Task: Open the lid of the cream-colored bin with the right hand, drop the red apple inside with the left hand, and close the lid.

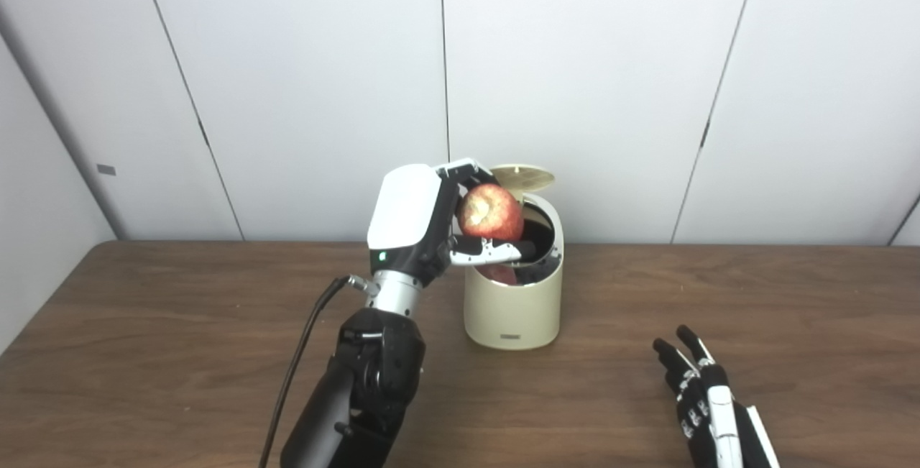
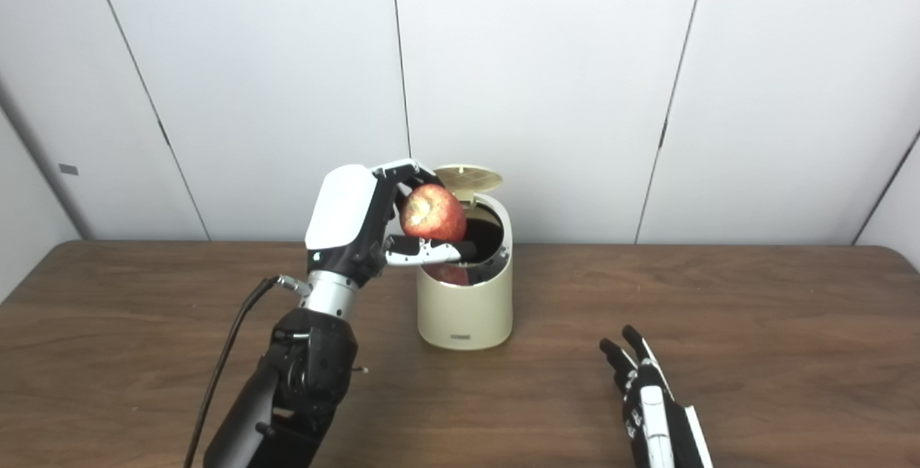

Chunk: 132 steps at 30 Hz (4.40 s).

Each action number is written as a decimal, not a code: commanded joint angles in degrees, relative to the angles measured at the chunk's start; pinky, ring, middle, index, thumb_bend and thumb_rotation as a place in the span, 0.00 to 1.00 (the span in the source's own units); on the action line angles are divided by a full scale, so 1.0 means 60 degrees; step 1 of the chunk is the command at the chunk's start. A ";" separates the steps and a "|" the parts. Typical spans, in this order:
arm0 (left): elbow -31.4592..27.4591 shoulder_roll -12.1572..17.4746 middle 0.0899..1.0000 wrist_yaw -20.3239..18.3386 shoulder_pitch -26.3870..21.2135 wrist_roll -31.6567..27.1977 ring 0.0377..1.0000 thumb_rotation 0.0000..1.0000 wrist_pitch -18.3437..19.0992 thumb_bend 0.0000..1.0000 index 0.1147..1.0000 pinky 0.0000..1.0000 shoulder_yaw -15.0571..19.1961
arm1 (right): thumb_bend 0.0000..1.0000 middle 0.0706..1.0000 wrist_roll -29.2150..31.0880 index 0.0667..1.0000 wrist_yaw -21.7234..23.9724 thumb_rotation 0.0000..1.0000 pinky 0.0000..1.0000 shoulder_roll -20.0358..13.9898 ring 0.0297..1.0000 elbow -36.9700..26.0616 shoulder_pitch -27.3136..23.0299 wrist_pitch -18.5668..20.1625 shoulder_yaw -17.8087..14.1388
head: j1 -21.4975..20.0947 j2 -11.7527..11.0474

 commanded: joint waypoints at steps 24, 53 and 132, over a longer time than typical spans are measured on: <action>0.1212 -0.0469 0.50 0.0976 -0.1037 -0.0424 0.40 0.00 -0.0131 0.47 0.45 0.33 0.0136 | 0.61 0.85 0.0073 0.91 -0.0134 0.86 0.95 0.0260 0.93 0.0311 -0.0304 -0.0352 0.0013 | -0.0130 -0.0122; 0.2426 -0.0701 0.51 0.1747 -0.0972 -0.0036 0.44 0.00 0.0250 0.47 0.38 0.35 -0.0508 | 0.61 0.85 -0.0029 0.93 -0.0077 0.88 0.99 0.0183 0.94 0.0434 -0.0370 -0.0624 0.0062 | -0.0225 -0.0135; 0.1369 -0.0727 0.43 0.2253 -0.0714 -0.0670 0.37 0.00 0.0288 0.47 0.47 0.29 -0.0220 | 0.60 0.73 0.0193 0.85 0.0115 0.85 0.90 -0.0088 0.84 0.0757 -0.0473 -0.0983 0.0005 | 0.0069 -0.0340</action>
